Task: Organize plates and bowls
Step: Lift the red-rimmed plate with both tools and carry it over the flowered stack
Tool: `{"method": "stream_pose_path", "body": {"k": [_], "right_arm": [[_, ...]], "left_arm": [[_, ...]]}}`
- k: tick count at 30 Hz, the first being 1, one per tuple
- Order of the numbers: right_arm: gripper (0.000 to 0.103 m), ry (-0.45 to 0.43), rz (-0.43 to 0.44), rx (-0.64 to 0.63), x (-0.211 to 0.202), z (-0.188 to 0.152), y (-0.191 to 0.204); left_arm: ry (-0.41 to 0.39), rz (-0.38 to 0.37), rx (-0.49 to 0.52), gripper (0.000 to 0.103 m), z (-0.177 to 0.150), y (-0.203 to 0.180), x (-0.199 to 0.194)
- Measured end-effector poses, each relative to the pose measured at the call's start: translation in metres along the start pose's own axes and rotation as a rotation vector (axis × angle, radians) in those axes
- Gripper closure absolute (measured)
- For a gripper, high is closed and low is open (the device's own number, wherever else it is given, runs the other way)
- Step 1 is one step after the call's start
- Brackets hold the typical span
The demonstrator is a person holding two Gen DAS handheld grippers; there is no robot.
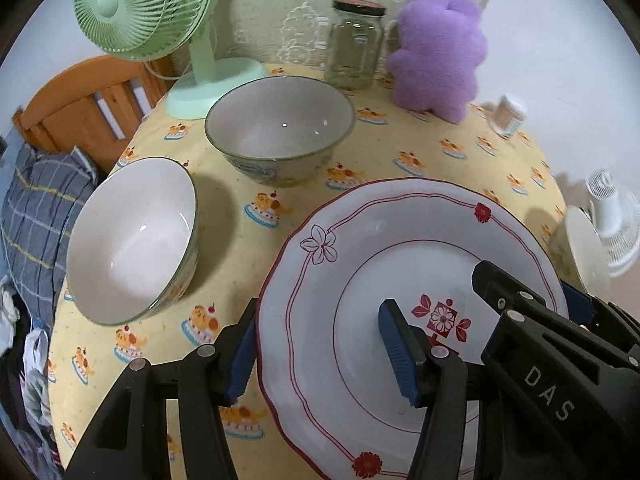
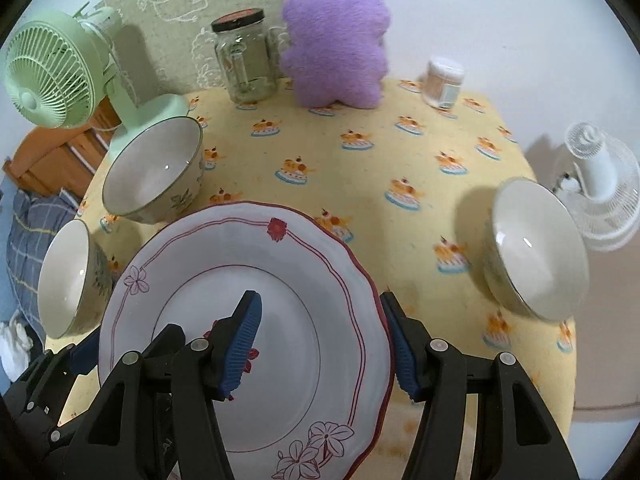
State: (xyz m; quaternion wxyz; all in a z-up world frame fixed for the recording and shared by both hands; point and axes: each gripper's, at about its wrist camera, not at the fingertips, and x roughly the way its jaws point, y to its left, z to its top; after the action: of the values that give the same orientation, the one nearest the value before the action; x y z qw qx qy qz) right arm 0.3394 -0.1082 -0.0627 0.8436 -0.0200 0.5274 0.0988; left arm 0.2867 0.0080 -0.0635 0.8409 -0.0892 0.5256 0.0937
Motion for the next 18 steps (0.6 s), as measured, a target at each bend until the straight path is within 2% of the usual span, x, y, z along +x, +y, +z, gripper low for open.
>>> {"method": "stream_pose_path", "body": {"k": [10,18], "right_arm": [[0.040,-0.016,-0.071,0.088,-0.051,-0.047,-0.005],[0.040,-0.026,-0.148,0.196,-0.081,-0.087,-0.024]], "left_arm": [[-0.001,-0.077,0.103,0.045,-0.032,-0.005,-0.035],[0.017,-0.160,0.202,0.045,-0.060,-0.025,-0.050]]}}
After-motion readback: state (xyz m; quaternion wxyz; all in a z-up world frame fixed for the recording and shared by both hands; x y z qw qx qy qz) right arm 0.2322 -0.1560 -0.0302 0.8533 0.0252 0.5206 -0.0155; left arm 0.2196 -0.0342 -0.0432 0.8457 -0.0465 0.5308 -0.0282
